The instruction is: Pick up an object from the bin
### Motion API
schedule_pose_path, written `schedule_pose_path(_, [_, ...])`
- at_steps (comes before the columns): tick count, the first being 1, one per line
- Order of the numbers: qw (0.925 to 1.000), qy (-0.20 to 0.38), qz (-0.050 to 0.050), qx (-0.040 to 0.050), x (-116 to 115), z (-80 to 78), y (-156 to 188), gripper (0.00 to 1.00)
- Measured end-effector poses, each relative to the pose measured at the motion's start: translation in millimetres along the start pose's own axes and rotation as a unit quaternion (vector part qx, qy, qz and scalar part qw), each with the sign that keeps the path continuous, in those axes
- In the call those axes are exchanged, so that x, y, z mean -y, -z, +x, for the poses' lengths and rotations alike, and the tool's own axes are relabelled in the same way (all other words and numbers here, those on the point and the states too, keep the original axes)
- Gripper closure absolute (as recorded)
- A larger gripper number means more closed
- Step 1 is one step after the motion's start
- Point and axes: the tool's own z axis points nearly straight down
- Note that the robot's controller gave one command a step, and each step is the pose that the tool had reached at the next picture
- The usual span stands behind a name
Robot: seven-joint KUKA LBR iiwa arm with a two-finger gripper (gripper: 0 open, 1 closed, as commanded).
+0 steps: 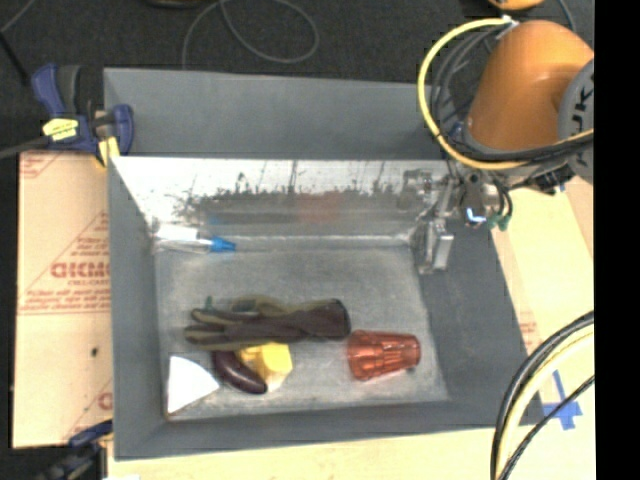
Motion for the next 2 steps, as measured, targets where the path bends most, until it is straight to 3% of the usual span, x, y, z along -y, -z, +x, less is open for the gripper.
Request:
schedule_pose_path(1, [1.0000,0.001,0.001,0.0040,-0.3,-1.1,5.3,0.00])
schedule_pose_path(2, [0.9994,0.033,0.001,0.0049,-37.7,33.1,-39.0,0.00])
